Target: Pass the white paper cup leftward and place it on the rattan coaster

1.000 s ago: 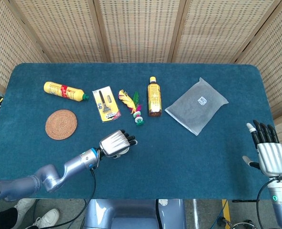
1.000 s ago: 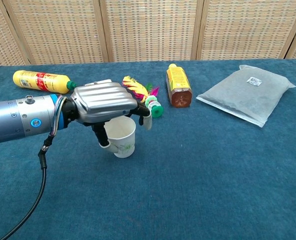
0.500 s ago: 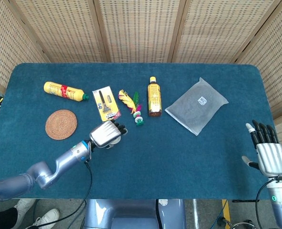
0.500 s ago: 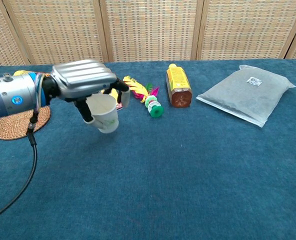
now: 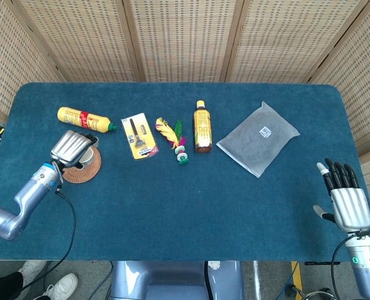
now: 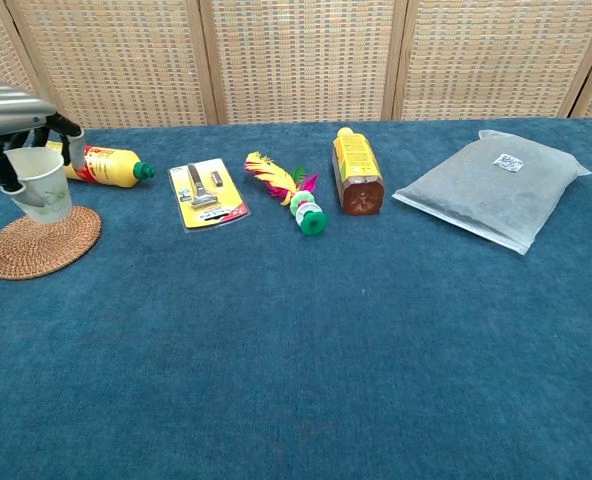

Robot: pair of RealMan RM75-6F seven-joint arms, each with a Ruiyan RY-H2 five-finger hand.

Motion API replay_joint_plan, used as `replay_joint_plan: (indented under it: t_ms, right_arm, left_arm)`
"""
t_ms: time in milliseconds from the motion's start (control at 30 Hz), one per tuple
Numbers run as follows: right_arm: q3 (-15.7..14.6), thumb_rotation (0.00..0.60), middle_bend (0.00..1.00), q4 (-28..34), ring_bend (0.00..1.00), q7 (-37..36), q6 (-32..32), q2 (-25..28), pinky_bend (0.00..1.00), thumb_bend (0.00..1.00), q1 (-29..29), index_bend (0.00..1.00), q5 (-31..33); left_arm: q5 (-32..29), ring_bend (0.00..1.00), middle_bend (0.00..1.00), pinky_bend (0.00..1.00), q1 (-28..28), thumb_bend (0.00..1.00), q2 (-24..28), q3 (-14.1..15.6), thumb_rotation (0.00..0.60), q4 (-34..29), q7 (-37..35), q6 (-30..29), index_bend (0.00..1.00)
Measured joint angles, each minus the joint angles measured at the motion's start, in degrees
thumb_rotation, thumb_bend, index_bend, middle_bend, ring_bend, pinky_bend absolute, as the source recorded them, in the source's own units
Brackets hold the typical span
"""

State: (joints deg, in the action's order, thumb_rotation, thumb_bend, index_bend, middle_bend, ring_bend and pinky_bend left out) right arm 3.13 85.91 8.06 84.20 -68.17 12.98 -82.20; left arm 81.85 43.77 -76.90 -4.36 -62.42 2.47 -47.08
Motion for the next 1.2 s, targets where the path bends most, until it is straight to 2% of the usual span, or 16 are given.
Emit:
replay_joint_plan:
  t_ms: [267, 433, 700, 767, 833, 900, 933, 1000, 1200]
  right_arm:
    - [0.62, 0.6, 0.0, -0.1, 0.0, 1.16, -0.82, -0.78, 0.0, 0.0, 0.18, 0.05, -0.18]
    - [0.86, 0.6, 0.0, -0.25, 0.0, 1.38, -1.21, -0.99, 0.0, 0.0, 0.21, 0.05, -0.18]
    - [1.29, 0.6, 0.0, -0.43, 0.0, 1.0, -1.56, -0.92, 0.0, 0.0, -0.09, 0.05, -0.3]
    - [1.37, 0.6, 0.0, -0.43, 0.0, 0.87, -1.56, -0.86, 0.0, 0.0, -0.21, 0.05, -0.37]
    - [1.45, 0.6, 0.0, -0.42, 0.0, 0.8, -1.59, -0.83, 0.0, 0.0, -0.33, 0.05, -0.39]
    - [1.52, 0.6, 0.0, -0.35, 0.0, 0.8, -1.55, -0.78, 0.0, 0.0, -0.43, 0.05, -0.54]
    - [1.54, 0.6, 0.0, -0.32, 0.0, 0.8, -1.52, -0.77, 0.0, 0.0, -0.46, 0.05, -0.6]
    - [1.64, 0.6, 0.0, -0.21, 0.0, 0.79, -1.45, -0.73, 0.0, 0.0, -0.57, 0.05, -0.73]
    - [1.75, 0.6, 0.0, 0.43, 0.0, 0.79, -1.14, -0.52, 0.0, 0.0, -0.81, 0.05, -1.41]
  left_arm:
    - [-1.55, 0.52, 0.41, 0.54, -1.93, 0.0, -2.19, 1.55, 0.6, 7.32, -8.82, 2.96, 0.41]
    - [-1.0, 0.51, 0.41, 0.54, -1.9, 0.0, -5.02, 2.13, 0.6, 12.43, -11.61, 3.78, 0.41]
    - [-0.04, 0.49, 0.38, 0.53, -0.31, 0.0, -8.61, 2.03, 0.6, 16.67, -13.87, 4.67, 0.38]
    - [0.25, 0.43, 0.33, 0.49, -0.14, 0.0, -9.02, 2.11, 0.6, 17.08, -13.95, 4.6, 0.29]
    - [0.43, 0.24, 0.17, 0.37, -0.08, 0.0, -9.38, 2.18, 0.6, 17.58, -13.76, 4.34, 0.08]
    - [0.64, 0.08, 0.04, 0.27, -0.1, 0.0, -9.46, 2.3, 0.6, 17.72, -13.89, 4.14, 0.0]
    - [0.85, 0.03, 0.01, 0.23, -0.14, 0.0, -9.37, 2.41, 0.6, 17.66, -14.25, 3.93, 0.0]
    - [1.21, 0.0, 0.0, 0.2, -0.23, 0.0, -9.0, 2.64, 0.6, 17.4, -15.08, 3.63, 0.0]
    - [2.26, 0.0, 0.0, 0.12, -1.26, 0.0, -4.95, 3.23, 0.6, 14.6, -18.11, 1.27, 0.0]
